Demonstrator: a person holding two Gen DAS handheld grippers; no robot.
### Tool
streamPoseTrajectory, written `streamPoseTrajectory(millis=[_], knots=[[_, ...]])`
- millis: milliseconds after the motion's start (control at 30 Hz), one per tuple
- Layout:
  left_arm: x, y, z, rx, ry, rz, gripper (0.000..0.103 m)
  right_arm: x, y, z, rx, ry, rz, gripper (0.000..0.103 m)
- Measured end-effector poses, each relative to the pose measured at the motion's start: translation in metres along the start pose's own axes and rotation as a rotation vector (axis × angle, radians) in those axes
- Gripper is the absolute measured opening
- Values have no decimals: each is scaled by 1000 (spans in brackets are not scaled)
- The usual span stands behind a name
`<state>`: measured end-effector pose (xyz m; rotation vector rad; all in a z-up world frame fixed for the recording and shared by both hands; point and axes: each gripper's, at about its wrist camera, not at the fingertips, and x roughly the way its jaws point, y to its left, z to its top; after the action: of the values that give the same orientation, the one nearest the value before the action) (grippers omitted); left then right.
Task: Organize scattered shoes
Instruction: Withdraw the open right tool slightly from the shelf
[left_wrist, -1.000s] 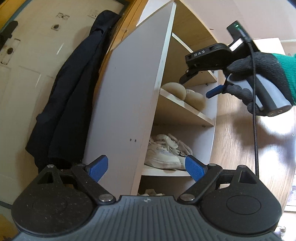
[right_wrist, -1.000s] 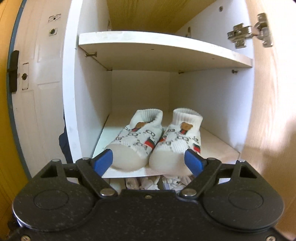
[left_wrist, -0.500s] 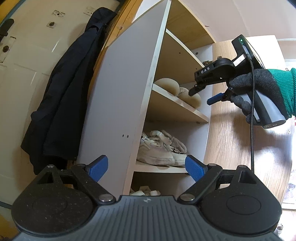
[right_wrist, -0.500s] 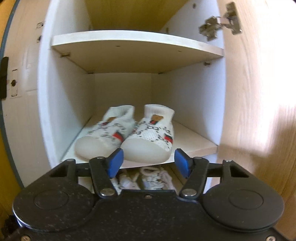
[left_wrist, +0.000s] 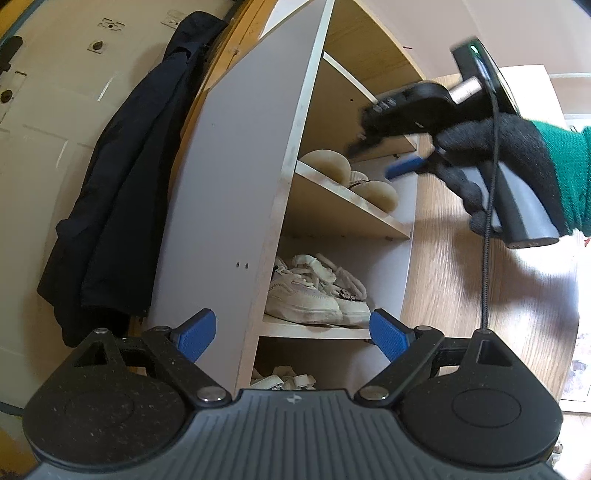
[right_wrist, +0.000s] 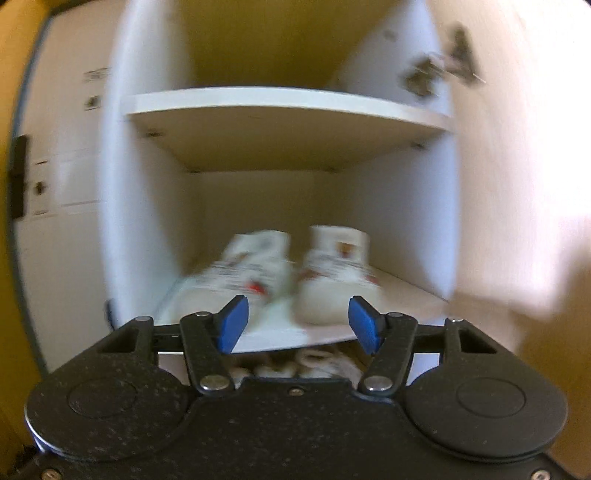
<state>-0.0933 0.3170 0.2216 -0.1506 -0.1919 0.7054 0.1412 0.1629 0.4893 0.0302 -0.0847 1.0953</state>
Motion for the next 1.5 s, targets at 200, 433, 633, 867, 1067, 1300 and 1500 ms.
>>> streamPoseTrajectory(millis=[200, 433, 633, 867, 1067, 1300, 1500], knots=[[-1, 3, 0, 1, 1, 3, 91, 5, 33, 3, -98, -23, 67, 59], [-3, 7, 1, -8, -1, 4, 91, 0, 21, 3, -109, -27, -30, 59], [-3, 8, 1, -7, -2, 4, 91, -1, -4, 5, 31, -8, -24, 61], [-4, 6, 1, 1, -1, 1, 91, 9, -9, 1, 146, 15, 51, 71], [-2, 6, 1, 4, 4, -1, 91, 20, -23, 1, 221, -5, 75, 75], [-1, -2, -1, 22, 11, -15, 91, 24, -23, 3, 209, 19, 67, 75], [-5, -6, -1, 48, 3, -19, 91, 9, -15, 4, 175, 28, 42, 75]])
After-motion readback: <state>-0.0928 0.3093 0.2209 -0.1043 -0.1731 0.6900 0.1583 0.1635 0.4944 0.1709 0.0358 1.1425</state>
